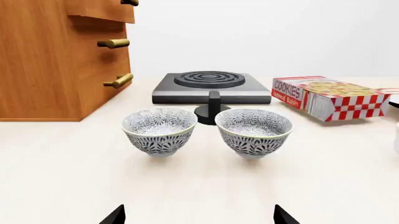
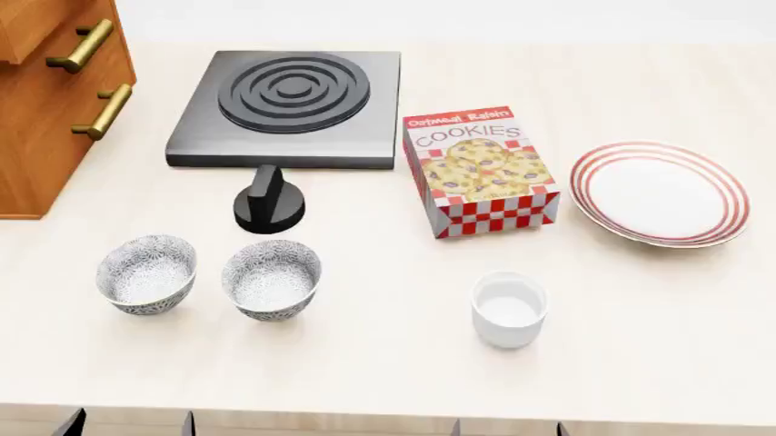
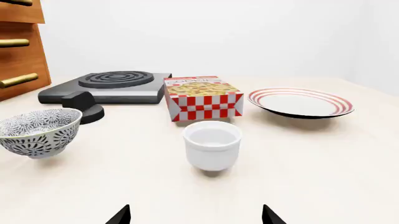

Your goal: Pick the akita bowl from table center and place it on the plate.

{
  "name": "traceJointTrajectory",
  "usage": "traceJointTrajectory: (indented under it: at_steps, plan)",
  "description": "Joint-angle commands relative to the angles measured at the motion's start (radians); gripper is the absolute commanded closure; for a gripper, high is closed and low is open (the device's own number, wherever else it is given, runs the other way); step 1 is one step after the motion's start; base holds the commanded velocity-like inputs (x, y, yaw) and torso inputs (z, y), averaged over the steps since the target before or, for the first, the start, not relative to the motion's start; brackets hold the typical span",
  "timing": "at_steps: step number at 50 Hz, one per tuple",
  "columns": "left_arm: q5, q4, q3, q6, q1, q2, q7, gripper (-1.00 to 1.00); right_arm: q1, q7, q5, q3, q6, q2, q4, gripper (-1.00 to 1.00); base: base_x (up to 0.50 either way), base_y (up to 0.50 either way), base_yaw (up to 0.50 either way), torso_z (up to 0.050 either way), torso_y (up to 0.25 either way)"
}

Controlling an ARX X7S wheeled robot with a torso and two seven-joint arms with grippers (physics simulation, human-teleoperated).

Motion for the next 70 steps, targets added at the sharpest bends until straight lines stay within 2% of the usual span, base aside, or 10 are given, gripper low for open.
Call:
traceJointTrajectory:
  at_steps: [1,7,11,13,14,17,22,36,55,70]
  plan:
    - [-0.011,0.004,0.018,-0.005,0.003,-0.017,-0.02,-1.0,0.002,0.019,0.031,-0.01,-0.006,0.014,0.015,-1.0,0.0,0.0,0.0,0.0,0.0]
    - [-0.036,0.013,0.038,-0.01,0.005,-0.037,-0.042,-1.0,0.004,0.038,0.059,-0.036,0.0,0.035,0.015,-1.0,0.0,0.0,0.0,0.0,0.0]
    - [-0.112,0.062,0.028,-0.099,0.008,-0.045,-0.024,-1.0,-0.005,0.06,0.062,-0.041,0.01,0.046,-0.028,-1.0,0.0,0.0,0.0,0.0,0.0]
    - [-0.078,0.16,0.047,-0.151,0.004,-0.065,-0.043,-1.0,-0.022,0.08,0.054,-0.035,0.052,0.059,-0.122,-1.0,0.0,0.0,0.0,0.0,0.0]
    - [-0.081,0.205,0.043,-0.19,-0.004,-0.069,-0.052,-1.0,-0.034,0.092,0.06,-0.021,0.08,0.065,-0.188,-1.0,0.0,0.0,0.0,0.0,0.0]
    - [-0.166,0.414,-0.009,-0.462,-0.086,-0.088,-0.074,-1.0,-0.081,0.128,0.073,0.022,0.13,0.081,-0.354,-1.0,0.0,0.0,0.0,0.0,0.0]
    - [-0.219,0.553,-0.062,-0.604,-0.174,-0.108,-0.107,-1.0,-0.153,0.168,0.118,0.109,0.161,0.1,-0.522,-1.0,0.0,0.0,0.0,0.0,0.0]
    - [-0.257,0.579,-0.111,-0.548,-0.096,-0.125,-0.111,-1.0,-0.284,0.201,0.152,0.163,0.072,0.108,-0.594,-1.0,0.33,0.0,0.0,0.0,0.0]
    - [-0.269,0.56,-0.116,-0.543,-0.114,-0.144,-0.136,-1.0,-0.274,0.215,0.18,0.159,0.02,0.132,-0.544,-1.0,0.33,0.0,0.0,0.0,0.0]
    - [-0.285,0.558,-0.109,-0.539,-0.118,-0.157,-0.142,-1.0,-0.285,0.239,0.186,0.148,0.029,0.146,-0.584,-1.0,0.09,0.0,0.0,0.0,0.0]
